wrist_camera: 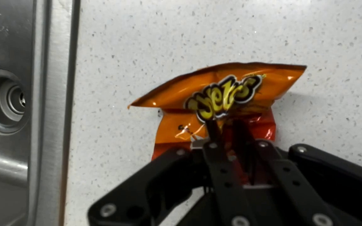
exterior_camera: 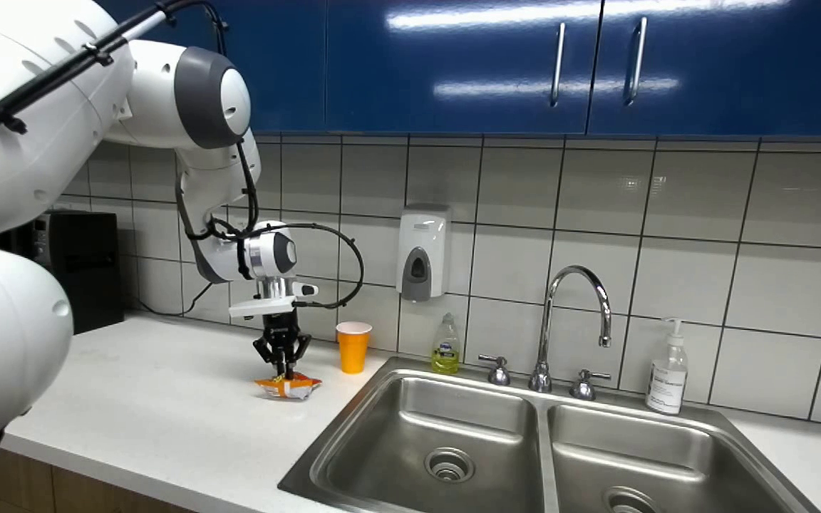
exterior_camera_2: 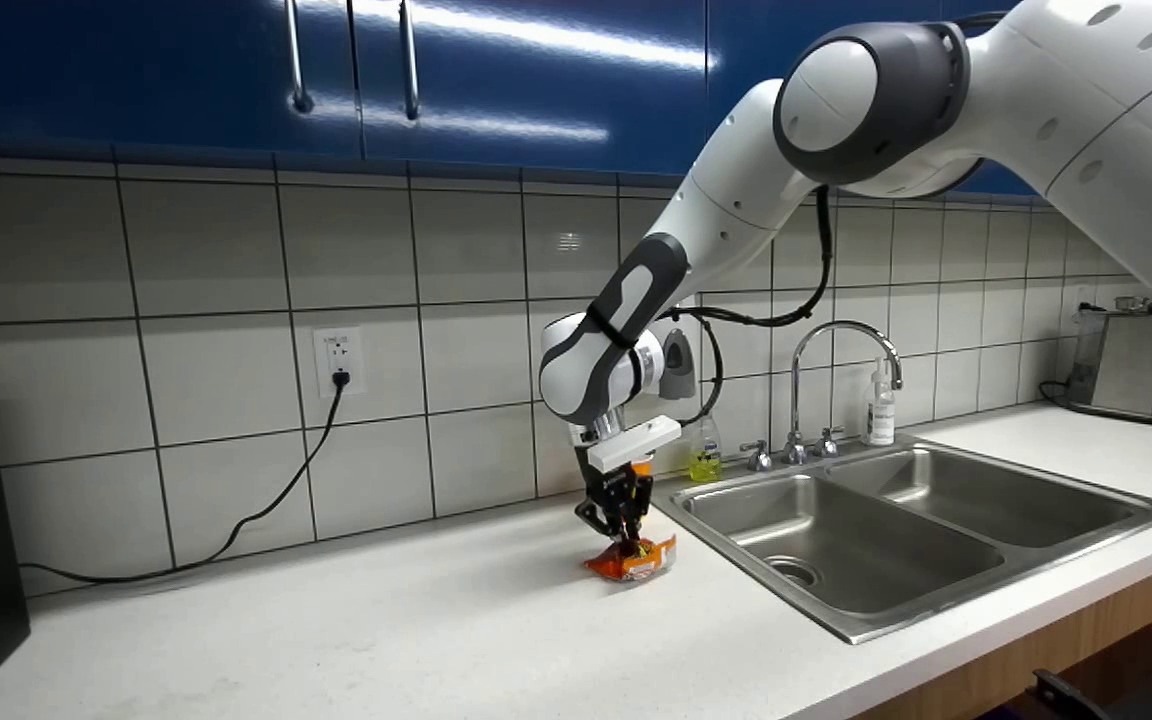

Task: Put the orange packet in the left sink

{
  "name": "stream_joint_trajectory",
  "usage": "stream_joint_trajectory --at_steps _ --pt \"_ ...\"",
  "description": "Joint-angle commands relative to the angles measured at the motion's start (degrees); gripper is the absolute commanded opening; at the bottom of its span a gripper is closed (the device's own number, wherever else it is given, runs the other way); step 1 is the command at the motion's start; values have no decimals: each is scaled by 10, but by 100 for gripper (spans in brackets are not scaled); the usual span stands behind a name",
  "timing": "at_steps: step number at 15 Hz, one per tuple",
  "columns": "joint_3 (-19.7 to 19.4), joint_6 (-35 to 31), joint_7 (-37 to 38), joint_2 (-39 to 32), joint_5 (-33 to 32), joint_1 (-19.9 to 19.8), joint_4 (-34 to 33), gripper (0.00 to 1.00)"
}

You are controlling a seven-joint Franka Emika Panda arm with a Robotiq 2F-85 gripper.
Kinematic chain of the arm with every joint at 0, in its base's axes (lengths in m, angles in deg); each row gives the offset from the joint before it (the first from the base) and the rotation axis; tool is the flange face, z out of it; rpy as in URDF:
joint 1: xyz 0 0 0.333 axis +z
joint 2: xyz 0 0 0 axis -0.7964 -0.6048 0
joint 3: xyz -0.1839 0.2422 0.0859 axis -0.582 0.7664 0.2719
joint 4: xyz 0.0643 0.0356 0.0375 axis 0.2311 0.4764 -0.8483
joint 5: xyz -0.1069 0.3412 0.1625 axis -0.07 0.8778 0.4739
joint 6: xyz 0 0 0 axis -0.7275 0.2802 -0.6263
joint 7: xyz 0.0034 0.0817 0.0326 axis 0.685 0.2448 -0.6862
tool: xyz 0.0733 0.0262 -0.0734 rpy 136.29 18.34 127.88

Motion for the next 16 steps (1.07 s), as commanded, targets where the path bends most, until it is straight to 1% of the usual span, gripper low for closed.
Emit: stream_joint_trajectory --at_steps 1,7,16 --pt "-4 24 0 -9 2 4 -19 0" --pt "-4 28 2 -7 3 3 -19 0" --pt "-3 44 2 27 6 1 -21 0"
